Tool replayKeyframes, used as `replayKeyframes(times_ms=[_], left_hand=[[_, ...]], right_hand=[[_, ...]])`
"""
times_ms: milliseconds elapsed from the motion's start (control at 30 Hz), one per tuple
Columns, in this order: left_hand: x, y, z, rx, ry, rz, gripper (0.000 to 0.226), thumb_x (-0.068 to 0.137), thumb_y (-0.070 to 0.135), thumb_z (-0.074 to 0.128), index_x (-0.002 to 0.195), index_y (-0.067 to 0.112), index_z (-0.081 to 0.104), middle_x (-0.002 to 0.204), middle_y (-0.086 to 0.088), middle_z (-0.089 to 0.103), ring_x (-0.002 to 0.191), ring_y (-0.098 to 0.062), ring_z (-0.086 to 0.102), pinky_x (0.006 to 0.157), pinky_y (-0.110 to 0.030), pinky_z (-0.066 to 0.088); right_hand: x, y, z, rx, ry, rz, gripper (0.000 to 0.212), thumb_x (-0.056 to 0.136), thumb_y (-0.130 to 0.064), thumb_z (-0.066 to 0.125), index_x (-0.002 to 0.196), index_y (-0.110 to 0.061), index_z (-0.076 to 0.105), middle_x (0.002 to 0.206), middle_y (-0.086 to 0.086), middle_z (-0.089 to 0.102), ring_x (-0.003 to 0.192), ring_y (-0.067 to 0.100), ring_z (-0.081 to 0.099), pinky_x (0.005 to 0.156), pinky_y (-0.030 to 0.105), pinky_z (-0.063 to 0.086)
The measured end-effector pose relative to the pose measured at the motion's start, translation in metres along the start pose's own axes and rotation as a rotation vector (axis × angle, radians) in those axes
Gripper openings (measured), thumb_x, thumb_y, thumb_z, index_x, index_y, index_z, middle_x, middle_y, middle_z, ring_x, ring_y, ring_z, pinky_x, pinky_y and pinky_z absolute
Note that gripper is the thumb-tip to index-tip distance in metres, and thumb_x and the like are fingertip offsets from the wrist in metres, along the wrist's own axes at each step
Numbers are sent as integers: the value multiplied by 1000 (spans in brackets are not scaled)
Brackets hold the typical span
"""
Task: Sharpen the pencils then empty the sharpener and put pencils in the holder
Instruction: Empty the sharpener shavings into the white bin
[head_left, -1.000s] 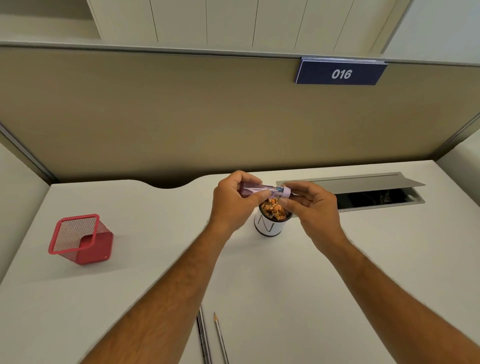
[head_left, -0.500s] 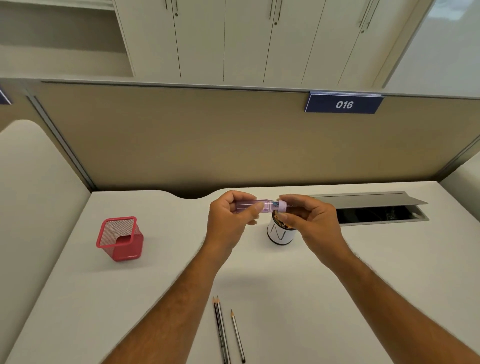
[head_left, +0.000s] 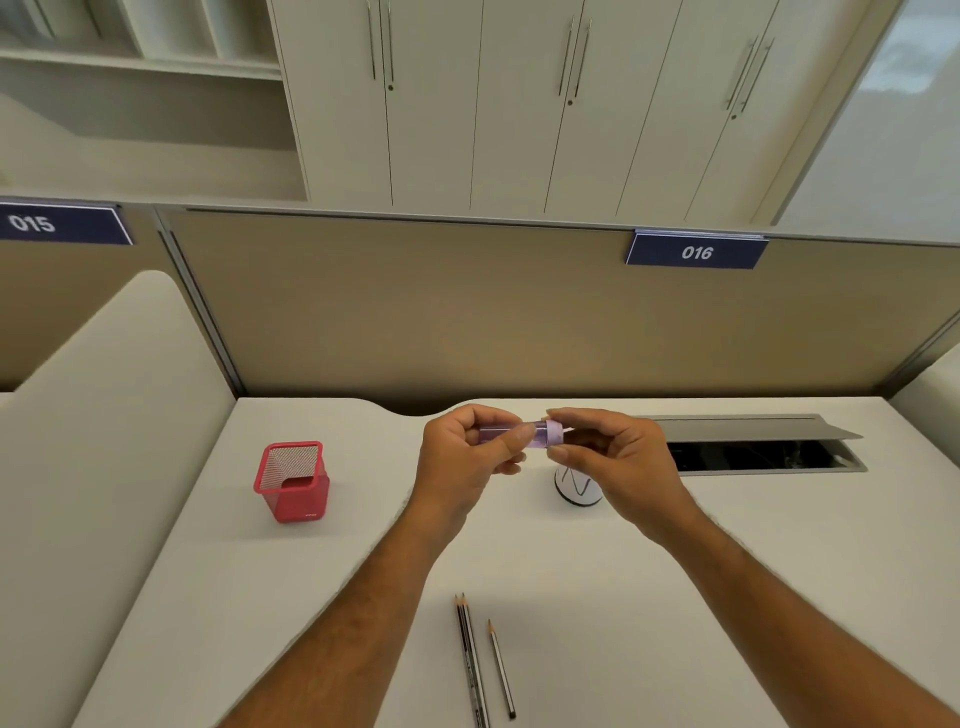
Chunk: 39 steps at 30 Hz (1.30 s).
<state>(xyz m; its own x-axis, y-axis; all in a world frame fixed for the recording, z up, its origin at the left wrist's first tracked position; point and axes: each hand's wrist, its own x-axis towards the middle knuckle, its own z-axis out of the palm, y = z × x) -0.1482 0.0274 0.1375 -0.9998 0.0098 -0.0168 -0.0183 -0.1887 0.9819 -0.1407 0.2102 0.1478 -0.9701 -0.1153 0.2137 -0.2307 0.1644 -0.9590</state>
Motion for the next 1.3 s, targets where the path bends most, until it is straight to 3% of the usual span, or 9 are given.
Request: replayKeyframes(times_ms=[233, 467, 667, 867, 1000, 1133, 1300], left_hand=[[-10, 8, -7, 74, -27, 71, 21, 74, 4, 80, 92, 6, 71, 90, -11, 74, 81, -26, 71, 66, -33, 59], [-18, 13, -12, 121, -66, 120, 25, 69, 5, 83, 89, 12, 70, 93, -10, 75, 89, -25, 72, 77, -39, 60], [-24, 19, -12, 142, -77, 136, 25, 69, 4, 83, 89, 13, 69, 95, -9, 75, 90, -25, 71, 78, -40, 60], [-31, 22, -12, 132, -75, 149, 25, 69, 4, 83, 89, 10, 69, 93, -10, 75, 88, -24, 72, 77, -38, 60], [-34, 23, -11, 132, -47, 158, 24, 71, 5, 83, 91, 9, 69, 92, -9, 75, 88, -23, 72, 78, -39, 61], [-34, 23, -13, 146, -39, 170, 24, 71, 8, 83, 91, 9, 70, 91, -6, 75, 86, -20, 72, 76, -37, 61], [-36, 22, -16, 165, -48, 166, 24, 70, 9, 83, 90, 12, 69, 92, -8, 74, 87, -22, 72, 75, -36, 61]], right_hand=[[-6, -7, 5, -24, 11, 8, 34, 78, 2, 76, 108, -12, 73, 94, 6, 78, 83, 26, 75, 84, 40, 60], [-12, -12, 7, -14, 17, 26, 29, 81, 0, 74, 109, -9, 73, 93, 6, 78, 75, 26, 74, 77, 35, 60], [-17, -19, 11, -6, 19, 29, 30, 83, -9, 72, 113, -5, 71, 95, 9, 78, 74, 27, 74, 70, 34, 61], [-24, -27, 16, 48, 41, 4, 29, 79, -17, 70, 107, -15, 72, 87, 11, 78, 69, 30, 74, 63, 30, 61], [-26, -29, 16, 16, 14, -10, 35, 77, -23, 71, 112, -16, 71, 91, 9, 78, 74, 28, 75, 69, 33, 62], [-28, -27, 15, 2, -19, -24, 42, 76, -16, 75, 117, -15, 68, 98, 7, 78, 80, 27, 75, 78, 35, 61], [-29, -24, 17, -12, -13, -32, 39, 81, 1, 72, 118, -10, 68, 95, 7, 78, 77, 26, 76, 75, 31, 62]])
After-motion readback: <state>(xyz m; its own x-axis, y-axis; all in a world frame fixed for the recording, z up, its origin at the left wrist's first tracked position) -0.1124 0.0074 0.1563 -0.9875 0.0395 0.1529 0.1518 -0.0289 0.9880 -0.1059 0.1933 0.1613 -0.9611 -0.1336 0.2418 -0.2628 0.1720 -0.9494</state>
